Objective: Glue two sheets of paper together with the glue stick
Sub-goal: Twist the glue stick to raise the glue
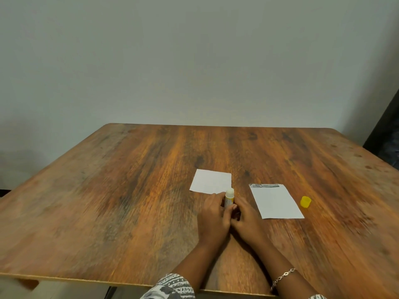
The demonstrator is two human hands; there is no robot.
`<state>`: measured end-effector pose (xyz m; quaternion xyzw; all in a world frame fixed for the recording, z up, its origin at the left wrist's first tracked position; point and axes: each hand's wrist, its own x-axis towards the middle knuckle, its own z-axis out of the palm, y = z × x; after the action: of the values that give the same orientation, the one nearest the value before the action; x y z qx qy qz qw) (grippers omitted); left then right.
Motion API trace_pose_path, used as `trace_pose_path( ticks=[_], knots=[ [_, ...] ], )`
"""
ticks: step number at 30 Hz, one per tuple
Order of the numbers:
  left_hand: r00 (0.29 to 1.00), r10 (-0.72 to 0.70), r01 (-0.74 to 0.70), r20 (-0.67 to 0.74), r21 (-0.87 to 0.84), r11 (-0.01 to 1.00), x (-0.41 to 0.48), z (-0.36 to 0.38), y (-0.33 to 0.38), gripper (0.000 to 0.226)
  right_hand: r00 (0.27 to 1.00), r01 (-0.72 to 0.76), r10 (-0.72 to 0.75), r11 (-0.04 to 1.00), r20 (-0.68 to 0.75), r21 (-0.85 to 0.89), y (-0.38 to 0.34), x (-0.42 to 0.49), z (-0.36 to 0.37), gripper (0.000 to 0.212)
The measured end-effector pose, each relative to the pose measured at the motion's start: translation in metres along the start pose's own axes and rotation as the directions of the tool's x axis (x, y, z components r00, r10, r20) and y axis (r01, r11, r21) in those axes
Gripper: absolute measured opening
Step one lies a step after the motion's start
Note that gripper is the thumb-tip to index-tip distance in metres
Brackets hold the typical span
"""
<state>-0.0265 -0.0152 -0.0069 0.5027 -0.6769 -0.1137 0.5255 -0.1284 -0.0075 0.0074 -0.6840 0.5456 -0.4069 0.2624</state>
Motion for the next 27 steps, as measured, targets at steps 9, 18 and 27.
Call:
trace_pose_path(
  ticks=[9, 18, 27],
  knots=[
    [1.0, -0.014, 0.014, 0.004, -0.001, 1.0, -0.0027, 0.0009, 0.0001, 0.041, 0.999, -0.038, 0.037, 0.999, 0.023, 0.025, 0.0014, -0.0014, -0.0011, 0.039],
    [1.0, -0.02, 0.02, -0.001, 0.006, 1.0, -0.0029, 0.0014, 0.0002, 0.031, 1.0, -0.016, 0.017, 0.998, -0.017, 0.054, -0.0027, -0.0033, 0.0003, 0.036],
    [1.0, -0.004, 0.004, 0.001, 0.007, 1.0, -0.002, -0.0014, 0.0033, 0.031, 0.998, -0.052, 0.053, 0.998, -0.027, 0.025, 0.0002, -0.002, 0.0038, 0.036]
  ],
)
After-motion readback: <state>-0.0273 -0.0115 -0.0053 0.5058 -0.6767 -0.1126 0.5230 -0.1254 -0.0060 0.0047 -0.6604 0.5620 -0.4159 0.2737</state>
